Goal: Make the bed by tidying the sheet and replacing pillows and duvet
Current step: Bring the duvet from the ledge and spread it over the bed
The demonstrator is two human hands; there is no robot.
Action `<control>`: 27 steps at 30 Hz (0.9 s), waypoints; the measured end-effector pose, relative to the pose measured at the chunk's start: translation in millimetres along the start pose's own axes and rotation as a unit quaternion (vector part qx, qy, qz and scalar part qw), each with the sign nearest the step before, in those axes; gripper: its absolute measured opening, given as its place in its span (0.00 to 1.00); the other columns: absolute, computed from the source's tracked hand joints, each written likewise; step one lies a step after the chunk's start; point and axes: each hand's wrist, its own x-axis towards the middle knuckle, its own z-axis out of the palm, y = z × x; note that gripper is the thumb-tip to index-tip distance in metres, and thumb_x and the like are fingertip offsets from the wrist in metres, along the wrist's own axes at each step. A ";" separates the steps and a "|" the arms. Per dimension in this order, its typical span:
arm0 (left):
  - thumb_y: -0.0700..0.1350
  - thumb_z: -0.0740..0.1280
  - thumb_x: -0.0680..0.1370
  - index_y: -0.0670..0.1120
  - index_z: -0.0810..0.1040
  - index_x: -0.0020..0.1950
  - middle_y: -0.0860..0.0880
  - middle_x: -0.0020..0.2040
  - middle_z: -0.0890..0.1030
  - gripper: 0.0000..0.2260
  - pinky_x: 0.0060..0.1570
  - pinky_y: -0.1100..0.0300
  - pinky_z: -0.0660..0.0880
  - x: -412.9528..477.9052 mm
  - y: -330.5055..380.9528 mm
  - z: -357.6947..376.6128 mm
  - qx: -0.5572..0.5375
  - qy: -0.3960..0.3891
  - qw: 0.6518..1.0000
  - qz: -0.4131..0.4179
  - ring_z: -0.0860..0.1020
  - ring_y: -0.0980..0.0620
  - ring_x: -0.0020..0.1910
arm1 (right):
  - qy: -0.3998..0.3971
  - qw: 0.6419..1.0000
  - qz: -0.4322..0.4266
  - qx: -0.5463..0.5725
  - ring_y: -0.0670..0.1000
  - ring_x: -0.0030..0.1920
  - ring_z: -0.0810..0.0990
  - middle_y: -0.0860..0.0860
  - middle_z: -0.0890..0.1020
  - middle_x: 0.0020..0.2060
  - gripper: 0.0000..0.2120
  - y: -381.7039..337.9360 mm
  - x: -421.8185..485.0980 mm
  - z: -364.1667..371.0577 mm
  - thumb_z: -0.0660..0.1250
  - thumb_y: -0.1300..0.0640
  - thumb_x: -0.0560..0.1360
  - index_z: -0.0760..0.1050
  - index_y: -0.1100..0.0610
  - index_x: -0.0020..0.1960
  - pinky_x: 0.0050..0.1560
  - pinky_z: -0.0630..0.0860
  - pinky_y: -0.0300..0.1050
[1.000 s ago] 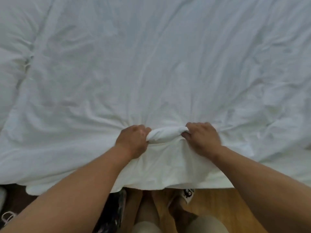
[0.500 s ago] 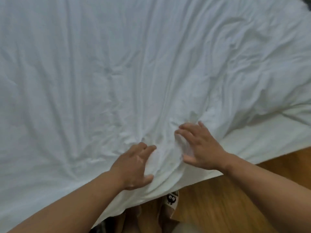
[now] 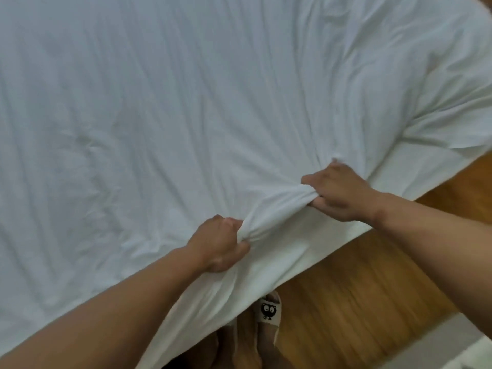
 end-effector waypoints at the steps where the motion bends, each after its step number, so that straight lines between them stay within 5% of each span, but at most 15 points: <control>1: 0.55 0.62 0.78 0.51 0.69 0.39 0.50 0.37 0.75 0.11 0.43 0.54 0.72 -5.0 14.3 3.6 0.017 -0.028 0.999 0.025 0.75 0.47 0.40 | 0.006 1.000 -0.006 0.010 0.50 0.26 0.69 0.45 0.71 0.26 0.14 6.5 -15.8 -2.6 0.63 0.50 0.73 0.59 0.48 0.34 0.49 0.66 0.49; 3: 0.56 0.60 0.79 0.50 0.70 0.43 0.49 0.40 0.75 0.11 0.47 0.53 0.75 -5.1 28.9 19.3 0.052 -0.064 0.995 0.054 0.75 0.46 0.42 | 0.015 1.000 -0.001 0.014 0.50 0.24 0.67 0.45 0.69 0.23 0.12 12.4 -36.4 0.6 0.61 0.53 0.70 0.60 0.48 0.32 0.48 0.64 0.46; 5: 0.57 0.59 0.80 0.50 0.73 0.52 0.48 0.48 0.79 0.12 0.52 0.52 0.75 2.5 27.6 31.0 0.055 -0.106 0.992 0.050 0.77 0.45 0.47 | -0.009 0.999 0.043 0.020 0.49 0.27 0.70 0.44 0.71 0.26 0.09 7.7 -39.9 12.5 0.62 0.53 0.70 0.65 0.49 0.33 0.57 0.67 0.49; 7: 0.63 0.58 0.80 0.50 0.70 0.69 0.46 0.61 0.79 0.23 0.59 0.50 0.74 8.6 22.9 34.3 0.069 -0.173 0.982 0.038 0.77 0.45 0.57 | -0.067 0.995 0.071 0.016 0.48 0.38 0.75 0.43 0.76 0.36 0.03 1.0 -38.7 34.8 0.61 0.50 0.72 0.72 0.48 0.42 0.70 0.63 0.54; 8: 0.67 0.58 0.79 0.50 0.65 0.75 0.45 0.65 0.77 0.31 0.61 0.49 0.73 11.0 22.4 34.3 0.079 -0.203 0.975 0.035 0.76 0.44 0.61 | -0.095 0.993 0.072 0.015 0.49 0.45 0.76 0.43 0.77 0.43 0.08 -2.3 -40.3 42.8 0.61 0.48 0.72 0.74 0.47 0.49 0.70 0.62 0.54; 10: 0.74 0.57 0.75 0.47 0.64 0.77 0.43 0.68 0.75 0.41 0.63 0.49 0.72 14.1 29.0 21.9 0.105 -0.263 0.958 0.036 0.75 0.42 0.63 | -0.137 0.986 0.064 0.065 0.47 0.55 0.75 0.42 0.77 0.53 0.18 -2.1 -52.3 39.7 0.62 0.40 0.73 0.74 0.44 0.60 0.66 0.66 0.49; 12: 0.76 0.55 0.74 0.43 0.75 0.68 0.43 0.60 0.78 0.41 0.62 0.48 0.73 17.7 39.6 4.8 0.133 -0.303 0.943 0.048 0.77 0.43 0.58 | -0.156 0.977 0.055 0.137 0.43 0.61 0.72 0.40 0.75 0.61 0.24 7.3 -69.5 14.2 0.61 0.33 0.74 0.72 0.43 0.66 0.66 0.67 0.44; 14: 0.71 0.58 0.77 0.43 0.81 0.57 0.47 0.50 0.79 0.33 0.58 0.48 0.77 30.2 55.4 -13.7 0.118 -0.238 0.961 0.073 0.78 0.47 0.49 | -0.099 0.974 0.118 0.166 0.45 0.69 0.69 0.43 0.73 0.69 0.24 34.8 -81.0 -8.4 0.63 0.39 0.77 0.70 0.46 0.72 0.71 0.65 0.45; 16: 0.64 0.63 0.78 0.48 0.77 0.64 0.49 0.57 0.80 0.24 0.59 0.52 0.76 52.2 82.6 -29.5 0.045 -0.089 0.992 0.072 0.78 0.48 0.55 | -0.028 0.967 0.223 0.120 0.50 0.75 0.63 0.46 0.66 0.75 0.27 75.7 -77.6 -22.3 0.63 0.51 0.79 0.63 0.46 0.77 0.76 0.60 0.49; 19: 0.62 0.66 0.78 0.50 0.59 0.79 0.48 0.72 0.70 0.34 0.68 0.52 0.70 99.4 148.8 -42.2 -0.073 0.006 0.991 0.110 0.71 0.46 0.70 | 0.001 0.945 0.323 0.047 0.55 0.79 0.53 0.48 0.53 0.79 0.36 144.3 -50.9 -32.6 0.63 0.53 0.78 0.48 0.45 0.80 0.76 0.58 0.59; 24: 0.67 0.65 0.77 0.45 0.34 0.81 0.41 0.82 0.51 0.51 0.78 0.50 0.55 189.5 232.7 -27.4 0.044 -0.025 0.997 0.051 0.50 0.42 0.80 | -0.074 0.947 0.309 0.043 0.54 0.80 0.48 0.46 0.50 0.80 0.58 245.8 11.3 -24.4 0.73 0.35 0.67 0.39 0.48 0.81 0.73 0.48 0.73; 27: 0.57 0.65 0.77 0.44 0.43 0.81 0.37 0.75 0.60 0.43 0.71 0.49 0.66 230.4 241.8 -6.7 0.103 0.061 0.992 -0.030 0.63 0.39 0.73 | -0.030 0.967 0.249 0.055 0.54 0.76 0.60 0.48 0.62 0.76 0.48 283.4 22.1 -5.9 0.73 0.39 0.69 0.52 0.49 0.80 0.74 0.52 0.70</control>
